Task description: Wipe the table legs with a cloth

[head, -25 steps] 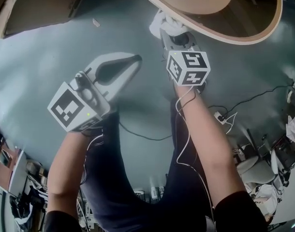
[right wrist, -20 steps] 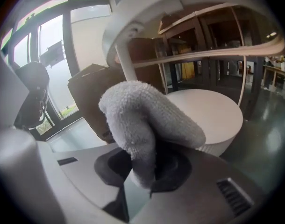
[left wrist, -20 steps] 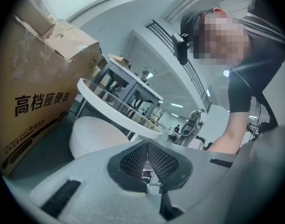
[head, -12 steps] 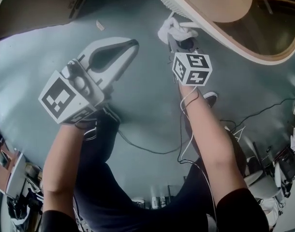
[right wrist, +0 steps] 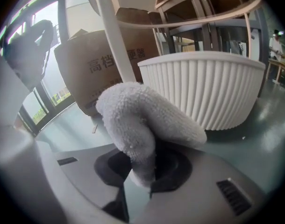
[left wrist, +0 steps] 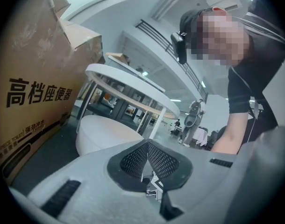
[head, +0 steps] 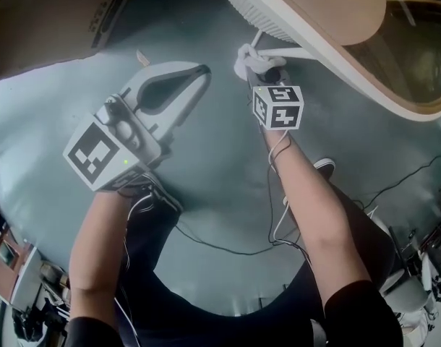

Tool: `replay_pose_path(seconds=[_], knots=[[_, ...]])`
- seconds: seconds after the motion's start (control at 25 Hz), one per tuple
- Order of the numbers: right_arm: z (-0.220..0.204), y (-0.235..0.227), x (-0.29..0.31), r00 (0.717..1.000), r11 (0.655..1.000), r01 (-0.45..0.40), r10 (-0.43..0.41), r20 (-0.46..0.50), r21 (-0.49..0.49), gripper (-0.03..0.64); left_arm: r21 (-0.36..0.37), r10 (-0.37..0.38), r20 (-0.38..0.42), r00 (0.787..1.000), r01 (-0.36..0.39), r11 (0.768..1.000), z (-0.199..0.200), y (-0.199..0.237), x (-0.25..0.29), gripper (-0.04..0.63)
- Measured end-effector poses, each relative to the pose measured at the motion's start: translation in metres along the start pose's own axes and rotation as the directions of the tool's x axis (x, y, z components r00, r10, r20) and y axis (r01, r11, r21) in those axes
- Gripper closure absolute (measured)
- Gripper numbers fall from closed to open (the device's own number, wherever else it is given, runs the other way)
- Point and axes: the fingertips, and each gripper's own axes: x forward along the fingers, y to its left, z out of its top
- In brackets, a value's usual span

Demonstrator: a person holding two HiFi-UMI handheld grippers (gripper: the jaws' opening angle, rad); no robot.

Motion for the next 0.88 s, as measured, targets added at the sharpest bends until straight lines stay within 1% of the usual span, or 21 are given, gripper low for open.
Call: replay_pose_path(seconds=[0.08, 0.24, 0.28, 0.36, 0.44, 0.52, 0.6, 0.68, 0.76, 0.88], knots=[[-0.010, -0.004, 0.009, 1.000, 1.000, 0.007, -0.007, -0.031, 0.006, 0.540, 0.012, 0.004, -0.005, 1.000, -0.004, 1.000, -0.005, 0.002, 0.002, 0.591], [-0.027, -0.012, 0.023, 0.996, 1.000, 0.015, -0.014, -0.091, 0.015, 0.538, 0.023, 0.019, 0.003, 1.000, -0.019, 1.000, -0.002, 0.003, 0.001, 0.591], [-0.031, -0.012, 0.025, 0.993, 0.999, 0.006, -0.002, -0.116, 0.041, 0.539, 0.021, 0.023, -0.001, 1.000, -0.023, 1.000, 0.001, 0.001, -0.001, 0.591], [-0.034, -0.009, 0.024, 0.981, 0.991, -0.029, 0.053, -0.189, 0.129, 0.540, 0.005, 0.031, -0.005, 0.999, -0.031, 0.999, 0.014, -0.007, -0.007, 0.591], [-0.031, 0.002, 0.011, 0.951, 0.978, -0.060, 0.117, -0.286, 0.202, 0.540, -0.017, 0.037, -0.006, 0.999, -0.037, 0.999, 0.030, -0.022, -0.016, 0.590], [-0.033, 0.020, -0.015, 0.918, 0.972, -0.080, 0.158, -0.363, 0.220, 0.540, -0.048, 0.039, -0.023, 0.999, -0.040, 0.998, 0.041, -0.039, -0.024, 0.589], [-0.034, 0.043, -0.054, 0.898, 0.969, -0.105, 0.188, -0.398, 0.222, 0.540, -0.094, 0.040, -0.038, 0.998, -0.043, 0.995, 0.055, -0.058, -0.029, 0.591], [-0.030, 0.067, -0.101, 0.891, 0.963, -0.132, 0.219, -0.398, 0.235, 0.540, -0.140, 0.031, -0.023, 0.999, -0.034, 0.990, 0.079, -0.082, -0.032, 0.591], [-0.020, 0.090, -0.147, 0.886, 0.956, -0.159, 0.248, -0.391, 0.248, 0.540, -0.165, 0.017, -0.002, 1.000, -0.017, 0.986, 0.108, -0.108, -0.033, 0.591], [0.003, 0.114, -0.212, 0.886, 0.948, -0.187, 0.276, -0.373, 0.257, 0.540, -0.187, 0.010, -0.021, 1.000, -0.014, 0.982, 0.141, -0.141, -0.032, 0.591]])
